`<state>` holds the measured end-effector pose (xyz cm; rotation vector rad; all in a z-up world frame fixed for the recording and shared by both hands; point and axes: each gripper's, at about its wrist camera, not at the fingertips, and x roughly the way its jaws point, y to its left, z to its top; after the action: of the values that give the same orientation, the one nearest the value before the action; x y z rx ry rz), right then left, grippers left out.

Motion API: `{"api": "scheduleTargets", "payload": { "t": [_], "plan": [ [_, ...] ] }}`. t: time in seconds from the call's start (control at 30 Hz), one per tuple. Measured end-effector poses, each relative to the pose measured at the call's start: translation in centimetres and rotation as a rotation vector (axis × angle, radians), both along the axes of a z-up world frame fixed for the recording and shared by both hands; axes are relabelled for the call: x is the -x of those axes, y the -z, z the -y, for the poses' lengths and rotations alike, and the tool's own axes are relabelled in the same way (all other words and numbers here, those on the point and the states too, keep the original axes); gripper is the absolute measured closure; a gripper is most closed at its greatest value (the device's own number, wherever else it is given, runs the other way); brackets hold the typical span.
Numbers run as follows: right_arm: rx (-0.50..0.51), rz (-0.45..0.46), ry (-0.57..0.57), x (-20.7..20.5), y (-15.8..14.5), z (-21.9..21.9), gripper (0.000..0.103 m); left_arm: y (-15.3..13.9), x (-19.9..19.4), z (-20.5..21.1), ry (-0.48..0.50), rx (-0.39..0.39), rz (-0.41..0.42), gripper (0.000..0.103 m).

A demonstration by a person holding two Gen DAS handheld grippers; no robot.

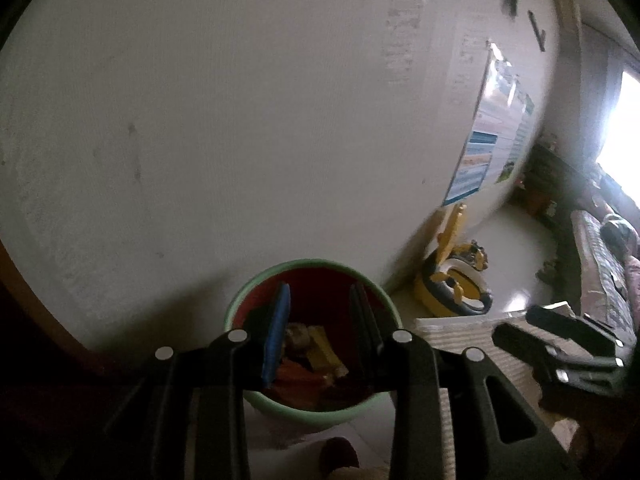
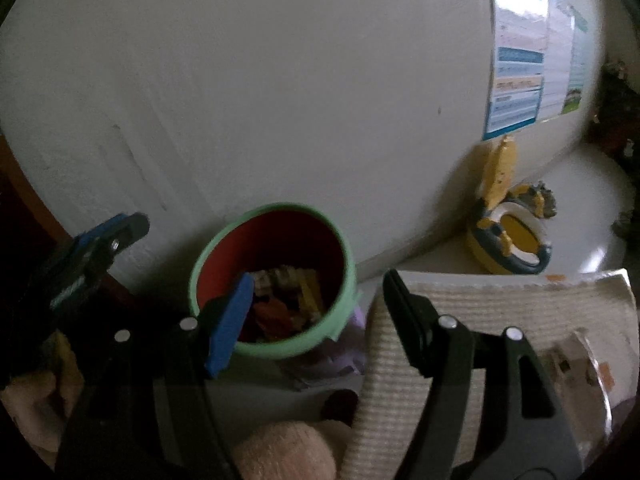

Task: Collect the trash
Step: 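Move both open tools back from the bucket to the table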

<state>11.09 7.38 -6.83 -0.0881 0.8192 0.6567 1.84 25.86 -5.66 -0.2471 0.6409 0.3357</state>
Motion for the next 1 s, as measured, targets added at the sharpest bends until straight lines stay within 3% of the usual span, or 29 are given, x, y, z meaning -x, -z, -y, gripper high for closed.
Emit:
{"api": "scheduleTargets", "payload": {
  "t": [0.2, 0.4, 0.43, 0.5, 0.6, 0.77, 0.8, 0.87, 0.93, 1.0],
  "plan": [
    [0.036, -0.008, 0.098, 3.3, 1.2, 7.0, 0.033, 0.3, 0.1, 4.5, 0.106, 0.013, -0.015, 0.072],
    [0.081, -0.026, 0.270, 3.7, 2.1, 14.6, 0.033, 1.5, -0.8, 9.0, 0.198, 0.090, -0.046, 0.072],
    [0.086, -0.024, 0.290, 3.8, 2.1, 15.7, 0.033, 1.7, -0.8, 9.6, 0.211, 0.094, -0.051, 0.067],
    [0.080, -0.037, 0.351, 4.0, 2.3, 18.5, 0.033, 1.9, -0.9, 11.2, 0.256, 0.103, -0.062, 0.061],
    [0.049, -0.049, 0.449, 4.2, 2.2, 22.4, 0.033, 2.0, -0.9, 13.6, 0.301, 0.091, -0.064, 0.061],
    [0.012, -0.016, 0.538, 5.0, 1.0, 25.1, 0.033, 1.0, -1.2, 17.0, 0.363, 0.078, -0.053, 0.058],
    [0.009, -0.001, 0.547, 5.3, 0.6, 25.4, 0.033, 0.4, -1.3, 17.8, 0.378, 0.069, -0.039, 0.052],
    [-0.001, 0.045, 0.562, 5.8, -0.6, 25.8, 0.022, -0.7, -1.3, 18.8, 0.395, 0.056, -0.009, 0.042],
    [-0.017, 0.101, 0.572, 6.5, -2.0, 26.1, 0.016, -2.1, -1.1, 19.7, 0.402, 0.037, 0.039, 0.024],
    [-0.033, 0.176, 0.584, 7.5, -4.0, 26.5, 0.004, -3.8, -0.6, 20.2, 0.398, 0.027, 0.104, 0.008]
  ]
}}
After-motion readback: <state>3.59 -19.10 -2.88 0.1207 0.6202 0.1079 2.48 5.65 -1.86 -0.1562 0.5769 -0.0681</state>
